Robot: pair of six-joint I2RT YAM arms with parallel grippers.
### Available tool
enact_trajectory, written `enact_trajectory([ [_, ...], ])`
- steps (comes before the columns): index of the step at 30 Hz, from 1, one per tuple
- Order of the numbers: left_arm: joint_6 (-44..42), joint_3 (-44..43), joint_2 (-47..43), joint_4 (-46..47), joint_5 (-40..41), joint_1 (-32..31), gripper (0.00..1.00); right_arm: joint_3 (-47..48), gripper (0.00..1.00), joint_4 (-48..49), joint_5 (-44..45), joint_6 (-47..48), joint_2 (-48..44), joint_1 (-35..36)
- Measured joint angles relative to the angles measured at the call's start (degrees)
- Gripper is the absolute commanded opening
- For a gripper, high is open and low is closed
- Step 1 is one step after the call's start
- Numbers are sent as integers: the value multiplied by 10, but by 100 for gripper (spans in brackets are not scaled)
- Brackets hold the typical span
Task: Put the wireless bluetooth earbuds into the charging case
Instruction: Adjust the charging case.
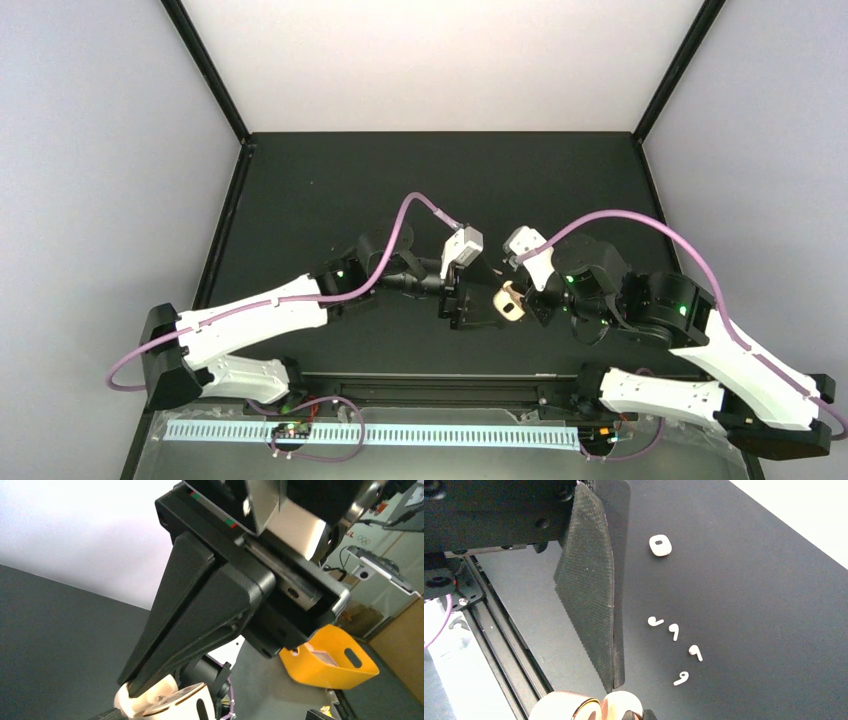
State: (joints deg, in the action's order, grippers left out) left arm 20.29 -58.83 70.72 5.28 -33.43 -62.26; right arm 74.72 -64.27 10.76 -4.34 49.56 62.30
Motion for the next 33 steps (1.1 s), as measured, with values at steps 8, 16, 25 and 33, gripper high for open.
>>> enact_trajectory([
  [8,69,-47,41,-32,-3,3,87,3,1,-16,22,0,2,0],
  [16,90,-51,73,-62,-7,3,84,4,1,-5,20,-6,-1,0],
  [25,105,-52,80,-60,-16,3,67,10,1,-1,14,-9,-5,0],
  [33,149,-52,99,-35,-50,3,60,10,1,5,9,-11,-7,0],
])
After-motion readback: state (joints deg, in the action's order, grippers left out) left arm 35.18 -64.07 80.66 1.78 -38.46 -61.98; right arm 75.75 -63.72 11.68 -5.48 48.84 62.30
